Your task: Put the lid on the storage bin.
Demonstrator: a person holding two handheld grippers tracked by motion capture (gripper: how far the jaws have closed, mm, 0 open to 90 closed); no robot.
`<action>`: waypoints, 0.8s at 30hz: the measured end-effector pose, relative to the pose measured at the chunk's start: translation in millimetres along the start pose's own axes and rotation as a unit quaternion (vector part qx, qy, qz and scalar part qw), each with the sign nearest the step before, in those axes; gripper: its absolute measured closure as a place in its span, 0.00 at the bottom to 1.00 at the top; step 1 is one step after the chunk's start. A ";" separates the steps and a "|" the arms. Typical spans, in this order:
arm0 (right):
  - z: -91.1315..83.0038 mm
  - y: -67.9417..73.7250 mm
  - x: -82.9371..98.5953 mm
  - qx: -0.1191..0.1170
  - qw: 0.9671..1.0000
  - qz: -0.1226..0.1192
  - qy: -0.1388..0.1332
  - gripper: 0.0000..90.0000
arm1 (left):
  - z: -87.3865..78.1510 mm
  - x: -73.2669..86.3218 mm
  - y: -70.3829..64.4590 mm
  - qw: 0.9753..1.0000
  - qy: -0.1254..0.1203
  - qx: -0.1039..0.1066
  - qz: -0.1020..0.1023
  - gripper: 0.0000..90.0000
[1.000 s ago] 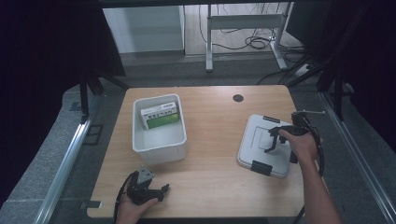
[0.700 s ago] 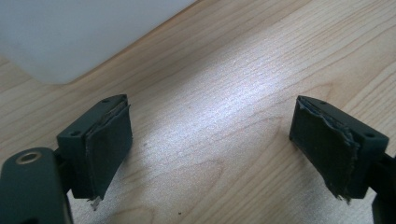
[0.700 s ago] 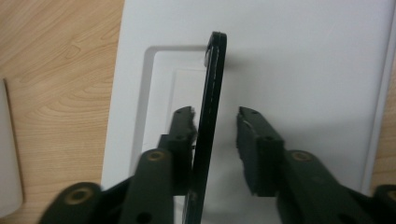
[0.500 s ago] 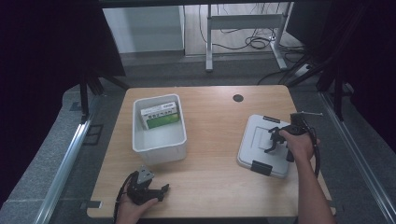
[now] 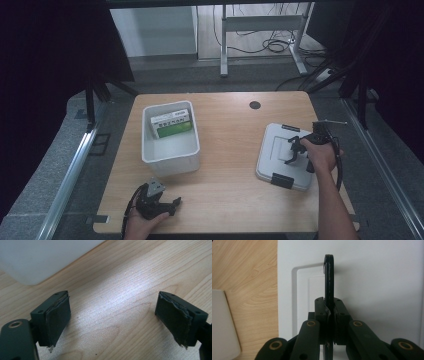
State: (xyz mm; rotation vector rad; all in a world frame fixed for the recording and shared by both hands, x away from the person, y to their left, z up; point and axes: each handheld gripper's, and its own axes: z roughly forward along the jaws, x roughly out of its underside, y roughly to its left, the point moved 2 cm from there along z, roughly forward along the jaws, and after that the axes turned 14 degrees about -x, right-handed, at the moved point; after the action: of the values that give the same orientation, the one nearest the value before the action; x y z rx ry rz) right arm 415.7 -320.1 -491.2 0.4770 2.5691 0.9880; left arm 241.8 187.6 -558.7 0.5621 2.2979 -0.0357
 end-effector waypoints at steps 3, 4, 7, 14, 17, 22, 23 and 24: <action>-3.1 1.3 -0.2 -0.008 1.000 0.004 -0.001 0.94 | 0.0 0.0 0.0 1.000 0.000 0.000 0.000 0.14; -4.4 2.3 -0.2 -0.009 1.000 0.003 -0.003 0.94 | 0.0 0.0 0.0 1.000 0.000 0.000 0.000 0.14; -9.1 6.0 -0.3 -0.017 1.000 -0.004 -0.007 0.94 | 0.0 0.0 0.0 1.000 0.000 0.000 0.000 0.14; -15.8 17.4 1.2 -0.029 1.000 -0.011 -0.005 0.94 | 0.0 0.0 0.0 1.000 0.000 0.000 0.000 0.14; -17.6 23.8 1.8 -0.032 0.999 -0.020 -0.002 0.94 | 0.0 0.0 0.0 1.000 0.000 0.000 0.000 0.14; -19.5 37.9 4.3 -0.044 0.998 -0.036 0.004 0.94 | 0.0 0.0 0.1 1.000 0.000 0.000 0.001 0.14; -19.8 43.3 5.6 -0.048 0.998 -0.042 0.007 0.94 | 0.0 0.0 0.0 1.000 0.000 0.000 0.000 0.14; -19.8 43.3 5.6 -0.048 0.998 -0.042 0.007 0.94 | 0.0 0.0 0.1 1.000 0.000 0.000 0.001 0.14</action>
State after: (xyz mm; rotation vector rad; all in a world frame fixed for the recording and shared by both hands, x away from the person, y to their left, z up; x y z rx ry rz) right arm 410.2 -298.7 -448.6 0.3349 2.5180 1.0842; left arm 241.8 187.7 -558.7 0.5633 2.2975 -0.0351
